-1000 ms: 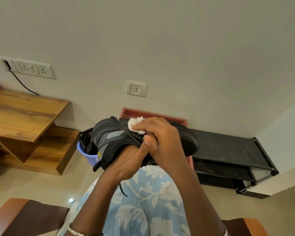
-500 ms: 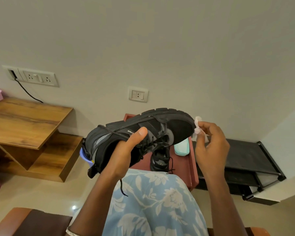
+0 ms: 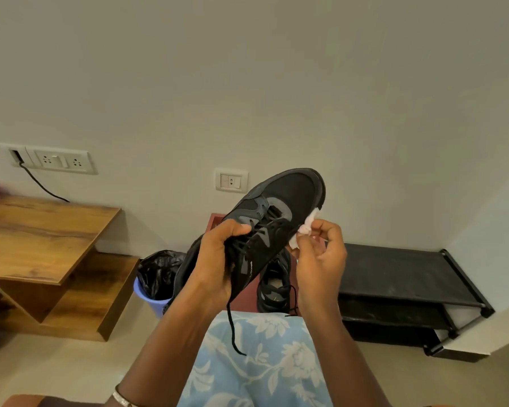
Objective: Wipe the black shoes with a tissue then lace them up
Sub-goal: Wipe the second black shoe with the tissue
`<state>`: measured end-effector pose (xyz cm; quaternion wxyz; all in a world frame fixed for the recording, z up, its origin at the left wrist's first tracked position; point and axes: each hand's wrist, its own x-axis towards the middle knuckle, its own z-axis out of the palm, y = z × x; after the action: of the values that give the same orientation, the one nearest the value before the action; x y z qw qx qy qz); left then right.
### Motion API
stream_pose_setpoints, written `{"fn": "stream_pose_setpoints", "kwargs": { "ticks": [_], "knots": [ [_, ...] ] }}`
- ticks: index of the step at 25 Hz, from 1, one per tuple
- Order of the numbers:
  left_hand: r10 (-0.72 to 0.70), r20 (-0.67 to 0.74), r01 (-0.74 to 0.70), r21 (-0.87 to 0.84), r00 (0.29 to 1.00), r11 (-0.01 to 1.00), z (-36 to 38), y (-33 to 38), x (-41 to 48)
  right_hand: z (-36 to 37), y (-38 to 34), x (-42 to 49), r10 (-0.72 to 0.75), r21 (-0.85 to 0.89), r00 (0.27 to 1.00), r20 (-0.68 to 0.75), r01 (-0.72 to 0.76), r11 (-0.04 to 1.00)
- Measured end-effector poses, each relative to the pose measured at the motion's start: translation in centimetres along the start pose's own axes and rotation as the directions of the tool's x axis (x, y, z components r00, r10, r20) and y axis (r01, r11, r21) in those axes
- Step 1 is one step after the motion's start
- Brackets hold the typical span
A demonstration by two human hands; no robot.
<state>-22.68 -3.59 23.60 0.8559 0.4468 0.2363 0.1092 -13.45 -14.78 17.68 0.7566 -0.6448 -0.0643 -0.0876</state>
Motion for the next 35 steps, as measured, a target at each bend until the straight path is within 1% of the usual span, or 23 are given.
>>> {"fn": "stream_pose_setpoints", "kwargs": {
  "ticks": [1, 2, 4, 5, 7, 8, 9, 10, 13, 15, 17, 18, 20, 22, 25, 27, 29, 31, 33, 35],
  "knots": [
    [-0.034, 0.003, 0.033, 0.145, 0.999, 0.989, 0.3, 0.3, 0.1, 0.2, -0.2, 0.6, -0.009, -0.009, 1.0, -0.016, 0.009, 1.0],
    [-0.08, -0.005, 0.078, 0.305, 0.997, 0.949, 0.6, 0.6, 0.2, 0.4, -0.4, 1.2, -0.025, -0.015, 0.999, -0.026, 0.025, 1.0],
    [-0.117, -0.016, 0.105, 0.576, 0.993, 0.811, 1.1, 1.2, 0.6, 0.6, -1.2, 2.5, -0.08, -0.06, 0.997, -0.02, 0.078, 0.995],
    [-0.117, 0.016, 0.08, 0.643, 0.993, 0.762, 1.2, 1.4, 0.4, 0.6, -1.7, 3.2, -0.116, -0.1, 0.993, -0.002, 0.115, 0.988],
    [-0.113, 0.083, 0.022, 0.703, 0.99, 0.711, 1.2, 1.8, 0.0, 0.9, -2.9, 4.5, -0.174, -0.173, 0.982, 0.071, 0.184, 0.968],
    [-0.1, 0.092, 0.002, 0.727, 0.991, 0.687, 1.0, 1.9, 0.2, 1.1, -3.4, 5.1, -0.204, -0.204, 0.972, 0.116, 0.225, 0.953],
    [-0.088, 0.101, -0.012, 0.722, 0.991, 0.692, 0.5, 1.8, 0.4, 1.3, -3.9, 5.5, -0.241, -0.239, 0.957, 0.159, 0.274, 0.932],
    [-0.076, 0.108, -0.018, 0.683, 0.991, 0.73, 0.5, 1.8, 0.8, 1.5, -4.4, 5.8, -0.28, -0.275, 0.94, 0.195, 0.326, 0.905],
    [-0.063, 0.114, 0.009, 0.425, 0.991, 0.905, 0.2, 0.8, 2.0, 1.6, -5.9, 6.1, -0.383, -0.321, 0.889, 0.251, 0.449, 0.834],
    [-0.08, 0.107, 0.053, 0.231, 0.991, 0.972, 0.1, 0.2, 2.5, 0.8, -6.4, 5.3, -0.415, -0.324, 0.879, 0.236, 0.474, 0.819],
    [-0.081, 0.105, 0.074, 0.074, 0.991, 0.995, 0.2, 0.0, 2.9, -0.2, -6.3, 3.7, -0.402, -0.344, 0.889, 0.22, 0.456, 0.821],
    [-0.076, 0.101, 0.073, 0.032, 0.992, 0.997, 0.2, 0.0, 3.1, -0.8, -6.1, 2.8, -0.377, -0.356, 0.9, 0.219, 0.433, 0.828],
    [-0.06, 0.088, 0.059, 0.011, 0.994, 0.998, 0.3, 0.0, 3.5, -1.7, -5.5, 1.0, -0.315, -0.351, 0.922, 0.224, 0.378, 0.857],
    [-0.047, 0.088, 0.046, 0.016, 0.995, 0.999, 0.5, 0.0, 3.4, -2.3, -5.1, -0.3, -0.257, -0.302, 0.933, 0.254, 0.329, 0.895],
    [-0.051, 0.125, 0.05, 0.009, 0.991, 0.999, 0.9, 0.2, 3.2, -2.3, -4.8, -1.5, -0.212, -0.295, 0.915, 0.342, 0.319, 0.9],
    [-0.049, 0.167, 0.054, -0.029, 0.985, 0.998, 1.1, 0.1, 3.0, -1.7, -4.7, -2.2, -0.237, -0.321, 0.89, 0.389, 0.372, 0.871],
    [-0.016, 0.207, 0.031, -0.068, 0.978, 0.997, 1.0, -0.3, 2.9, -1.0, -4.8, -2.4, -0.325, -0.346, 0.854, 0.405, 0.473, 0.81],
    [0.016, 0.239, -0.001, -0.064, 0.971, 0.998, 1.2, -0.6, 2.5, 0.0, -5.2, -1.5, -0.41, -0.366, 0.812, 0.415, 0.562, 0.742],
    [0.057, 0.261, -0.05, -0.036, 0.964, 0.998, 1.4, -1.2, 2.1, 1.3, -5.5, 0.1, -0.456, -0.407, 0.79, 0.41, 0.606, 0.684],
    [0.096, 0.257, -0.088, -0.043, 0.962, 0.995, 1.4, -1.9, 1.8, 2.6, -5.5, 1.0, -0.461, -0.463, 0.795, 0.394, 0.605, 0.648]
  ]
}}
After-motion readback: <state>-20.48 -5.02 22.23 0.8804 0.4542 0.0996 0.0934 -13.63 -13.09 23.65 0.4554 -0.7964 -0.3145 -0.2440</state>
